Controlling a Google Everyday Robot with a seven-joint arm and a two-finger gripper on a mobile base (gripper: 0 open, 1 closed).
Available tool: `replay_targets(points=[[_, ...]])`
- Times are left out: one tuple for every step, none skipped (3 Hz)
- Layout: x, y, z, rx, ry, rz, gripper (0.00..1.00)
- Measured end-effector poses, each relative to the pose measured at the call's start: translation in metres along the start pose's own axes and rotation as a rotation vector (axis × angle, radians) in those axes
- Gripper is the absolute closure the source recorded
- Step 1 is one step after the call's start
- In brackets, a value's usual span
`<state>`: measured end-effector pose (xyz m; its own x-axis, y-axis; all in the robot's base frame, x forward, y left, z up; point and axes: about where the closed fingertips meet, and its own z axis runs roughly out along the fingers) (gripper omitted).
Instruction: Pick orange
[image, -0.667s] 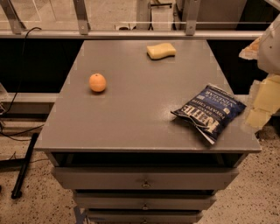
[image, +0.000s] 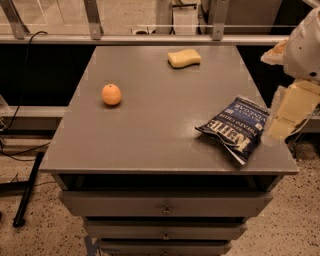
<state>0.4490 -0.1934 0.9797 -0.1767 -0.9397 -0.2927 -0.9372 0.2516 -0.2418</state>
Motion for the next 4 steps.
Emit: replay_targets(points=[[-0.07, -0.015, 0.034, -0.02, -0.14, -0.043, 0.0], [-0.143, -0.039, 0.076, -0.006, -0.269, -0.085, 0.0], [-0.195, -0.059, 0.117, -0.005, -0.362, -0.087, 0.0], [-0.243, -0.064, 0.155, -0.034, -0.441, -0.084, 0.0]])
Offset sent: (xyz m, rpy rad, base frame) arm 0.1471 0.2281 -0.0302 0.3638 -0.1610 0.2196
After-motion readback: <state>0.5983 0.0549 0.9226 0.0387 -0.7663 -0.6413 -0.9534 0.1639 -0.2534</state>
